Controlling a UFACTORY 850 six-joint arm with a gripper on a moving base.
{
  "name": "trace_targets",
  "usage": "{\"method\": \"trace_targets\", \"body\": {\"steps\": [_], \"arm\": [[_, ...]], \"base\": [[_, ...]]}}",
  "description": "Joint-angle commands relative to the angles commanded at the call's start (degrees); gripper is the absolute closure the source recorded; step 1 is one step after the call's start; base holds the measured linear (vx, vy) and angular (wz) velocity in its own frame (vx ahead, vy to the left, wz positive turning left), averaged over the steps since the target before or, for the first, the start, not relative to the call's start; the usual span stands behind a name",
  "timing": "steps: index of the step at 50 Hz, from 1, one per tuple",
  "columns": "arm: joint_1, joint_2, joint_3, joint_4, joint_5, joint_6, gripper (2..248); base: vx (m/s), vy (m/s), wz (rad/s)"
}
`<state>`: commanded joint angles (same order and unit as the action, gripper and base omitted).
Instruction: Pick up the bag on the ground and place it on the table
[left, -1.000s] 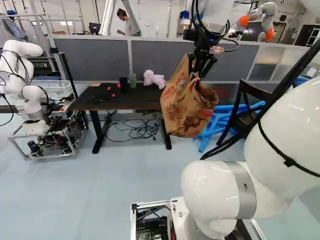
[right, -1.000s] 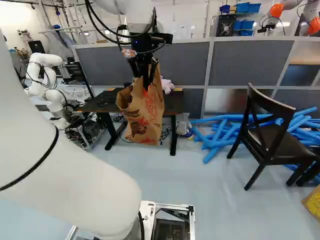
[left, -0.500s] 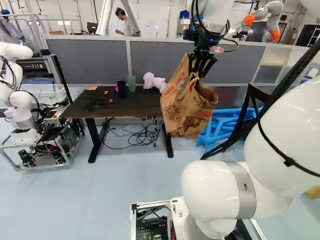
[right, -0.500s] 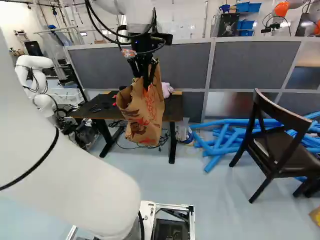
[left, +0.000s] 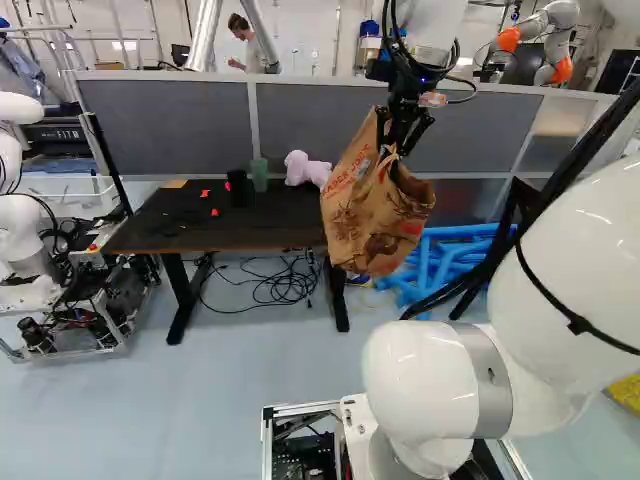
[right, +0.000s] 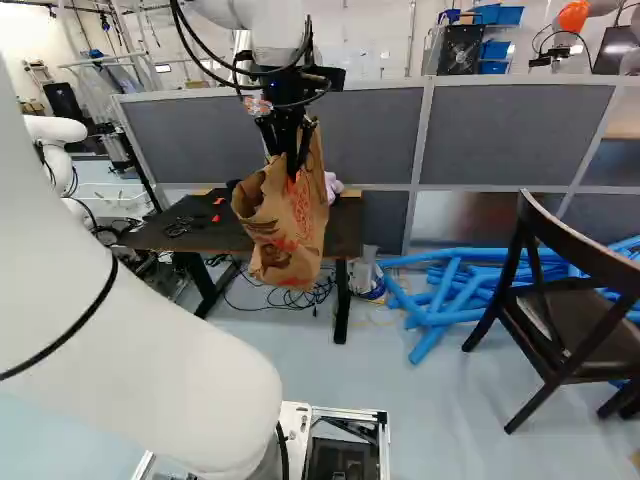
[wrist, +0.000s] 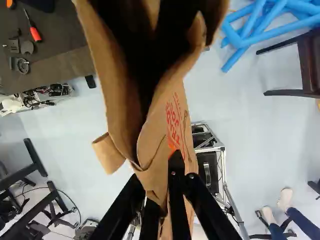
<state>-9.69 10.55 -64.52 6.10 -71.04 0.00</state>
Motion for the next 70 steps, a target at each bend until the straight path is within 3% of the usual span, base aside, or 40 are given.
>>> {"method": "trace_targets", "body": {"steps": [22, 70], "arm": [[0.0, 0.0, 0.0, 0.0, 0.0, 0.0, 229], [0.0, 0.0, 0.0, 0.0, 0.0, 0.0, 229]], "base": [[0.203, -0.045, 0.036], [0.158, 0.025, 0.113]]}}
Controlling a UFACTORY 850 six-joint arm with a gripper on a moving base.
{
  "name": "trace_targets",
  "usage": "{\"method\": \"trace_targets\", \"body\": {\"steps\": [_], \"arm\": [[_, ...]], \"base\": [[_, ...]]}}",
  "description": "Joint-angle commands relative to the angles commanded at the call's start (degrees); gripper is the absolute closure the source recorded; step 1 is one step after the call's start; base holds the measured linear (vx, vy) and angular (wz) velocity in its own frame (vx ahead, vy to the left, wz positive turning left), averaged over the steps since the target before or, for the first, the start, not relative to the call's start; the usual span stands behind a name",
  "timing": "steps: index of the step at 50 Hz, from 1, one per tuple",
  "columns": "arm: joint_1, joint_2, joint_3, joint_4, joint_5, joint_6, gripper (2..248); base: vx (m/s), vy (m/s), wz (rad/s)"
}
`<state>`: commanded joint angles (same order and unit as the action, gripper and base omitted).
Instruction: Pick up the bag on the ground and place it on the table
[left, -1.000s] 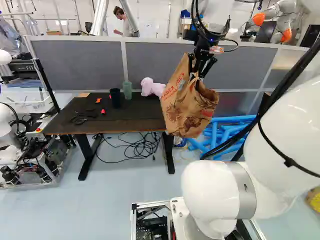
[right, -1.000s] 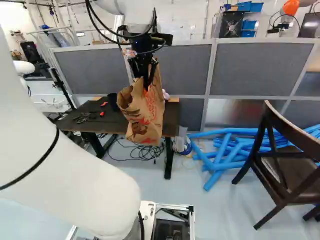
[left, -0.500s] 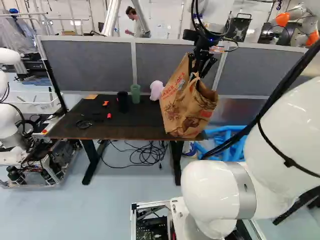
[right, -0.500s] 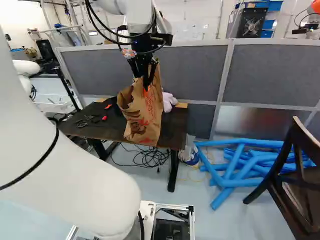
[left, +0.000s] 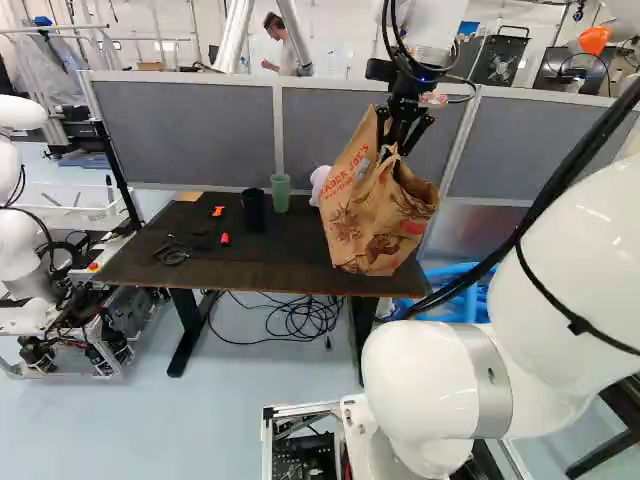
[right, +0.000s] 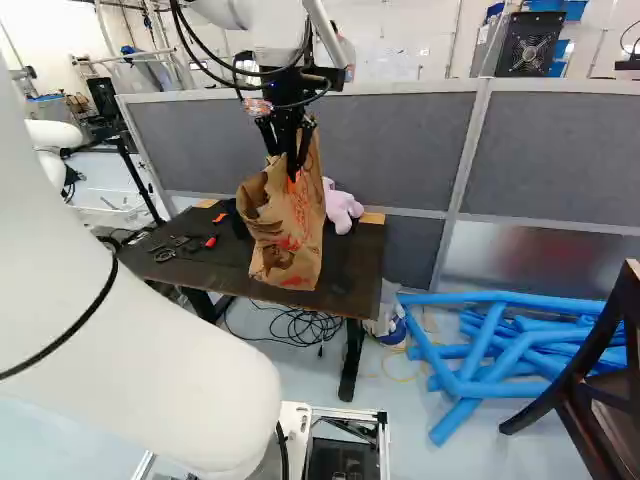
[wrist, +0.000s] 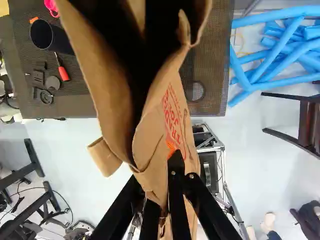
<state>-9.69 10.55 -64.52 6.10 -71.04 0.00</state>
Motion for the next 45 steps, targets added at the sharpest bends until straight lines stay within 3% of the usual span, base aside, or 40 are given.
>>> {"method": "trace_targets", "body": {"steps": [21, 45], "arm": [[0.1, -0.6, -0.5, 0.0, 0.1, 0.0, 229], [0.6, -4.2, -3.8, -0.8, -0.5, 0.0, 229]], "base": [[-0.001, 0.0, 0.0], [0.0, 0.0, 0.0]]}}
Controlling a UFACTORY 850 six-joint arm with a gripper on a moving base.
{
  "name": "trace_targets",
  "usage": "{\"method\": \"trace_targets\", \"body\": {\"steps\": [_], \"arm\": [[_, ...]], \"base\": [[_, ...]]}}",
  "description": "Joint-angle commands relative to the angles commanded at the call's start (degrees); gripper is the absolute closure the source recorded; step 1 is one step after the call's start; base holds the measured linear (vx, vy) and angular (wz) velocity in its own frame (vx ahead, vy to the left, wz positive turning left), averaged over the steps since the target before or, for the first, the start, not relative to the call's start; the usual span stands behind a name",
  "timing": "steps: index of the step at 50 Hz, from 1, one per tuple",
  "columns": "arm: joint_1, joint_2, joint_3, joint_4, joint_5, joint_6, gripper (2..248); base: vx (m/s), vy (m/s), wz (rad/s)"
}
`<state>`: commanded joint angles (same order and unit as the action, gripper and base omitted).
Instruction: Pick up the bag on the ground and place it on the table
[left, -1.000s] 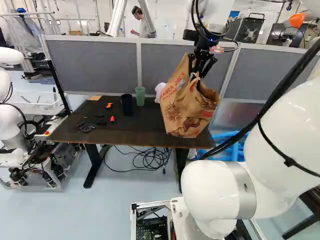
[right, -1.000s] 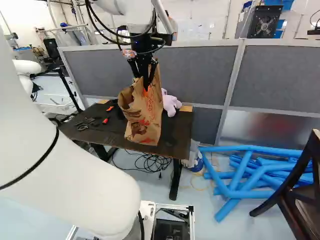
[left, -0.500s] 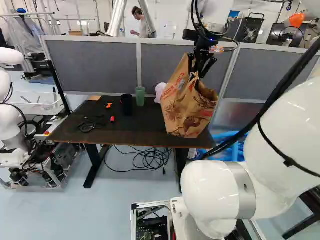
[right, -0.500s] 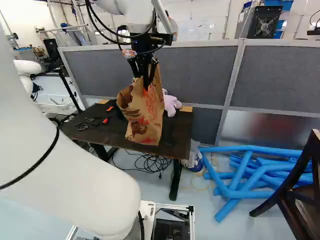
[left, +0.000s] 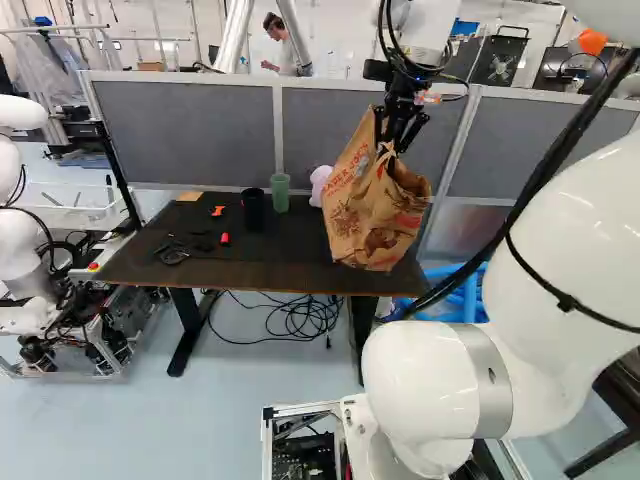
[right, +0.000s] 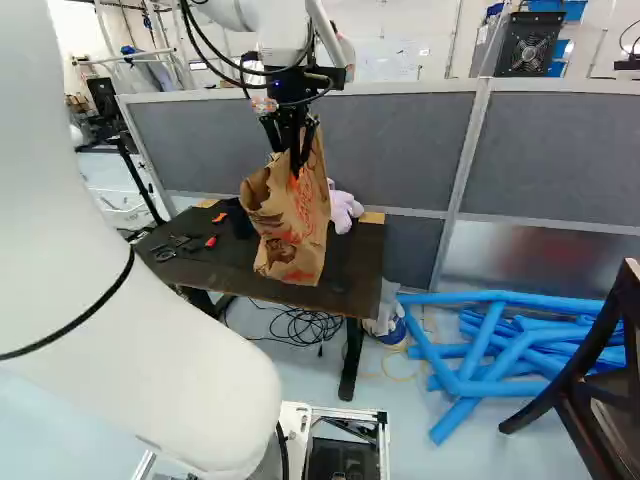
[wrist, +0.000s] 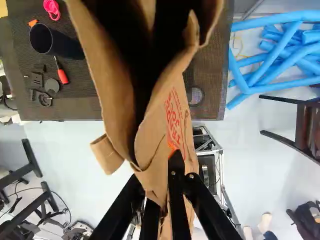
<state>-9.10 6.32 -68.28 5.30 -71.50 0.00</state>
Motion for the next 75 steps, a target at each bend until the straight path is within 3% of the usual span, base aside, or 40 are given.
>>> {"method": "trace_targets", "body": {"steps": [38, 75], "arm": [[0.9, -12.3, -5.6, -0.2, -0.5, 0.0, 229], [1.6, -24.1, -11.6, -0.2, 3.2, 0.0, 229]], "base": [[0.0, 0.0, 0.0], [0.0, 0.0, 0.0]]}}
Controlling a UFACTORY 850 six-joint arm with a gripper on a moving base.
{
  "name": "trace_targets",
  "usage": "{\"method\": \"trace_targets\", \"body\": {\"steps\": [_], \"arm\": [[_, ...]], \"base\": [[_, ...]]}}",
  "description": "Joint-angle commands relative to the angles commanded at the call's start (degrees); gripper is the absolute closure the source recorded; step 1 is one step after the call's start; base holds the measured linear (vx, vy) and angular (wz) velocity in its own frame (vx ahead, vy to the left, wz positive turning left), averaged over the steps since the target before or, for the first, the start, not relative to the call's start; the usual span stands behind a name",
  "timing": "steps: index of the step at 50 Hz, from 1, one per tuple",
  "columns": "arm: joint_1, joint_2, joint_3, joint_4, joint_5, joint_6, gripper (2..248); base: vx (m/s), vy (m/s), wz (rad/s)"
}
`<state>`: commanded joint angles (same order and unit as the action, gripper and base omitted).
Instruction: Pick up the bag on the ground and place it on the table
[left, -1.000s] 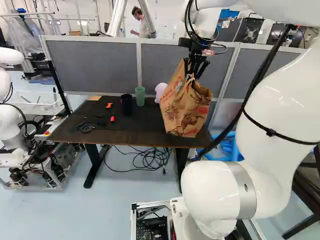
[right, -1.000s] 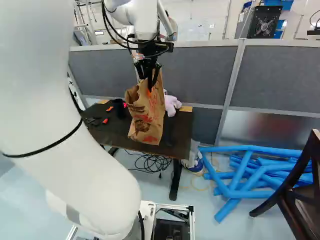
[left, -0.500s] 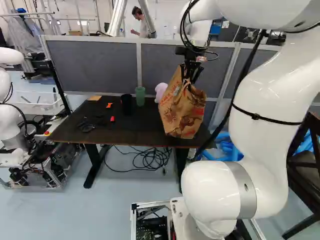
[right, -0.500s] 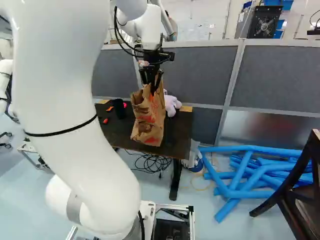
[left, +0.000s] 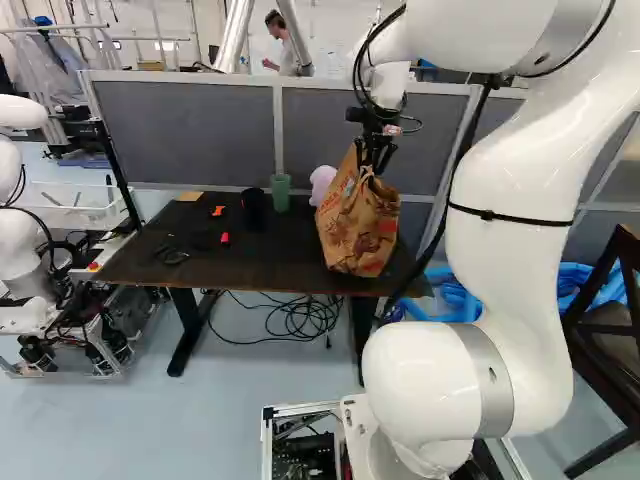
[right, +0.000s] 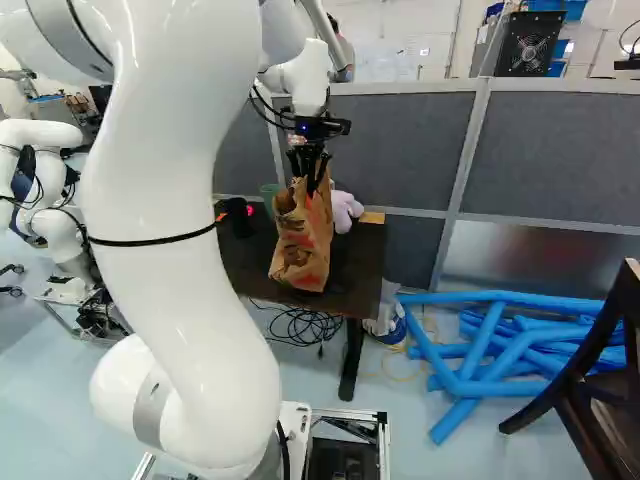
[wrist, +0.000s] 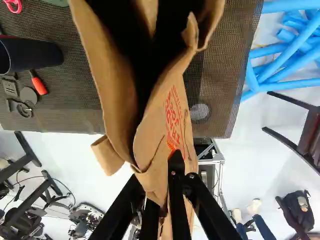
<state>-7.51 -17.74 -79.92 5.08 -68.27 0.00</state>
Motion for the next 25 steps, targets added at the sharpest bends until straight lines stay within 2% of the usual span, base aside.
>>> {"method": "trace_targets", "body": {"steps": [25], "arm": [[0.0, -4.7, -0.9, 0.0, 1.4, 0.0, 229]], "base": [[0.0, 0.0, 0.0]]}}
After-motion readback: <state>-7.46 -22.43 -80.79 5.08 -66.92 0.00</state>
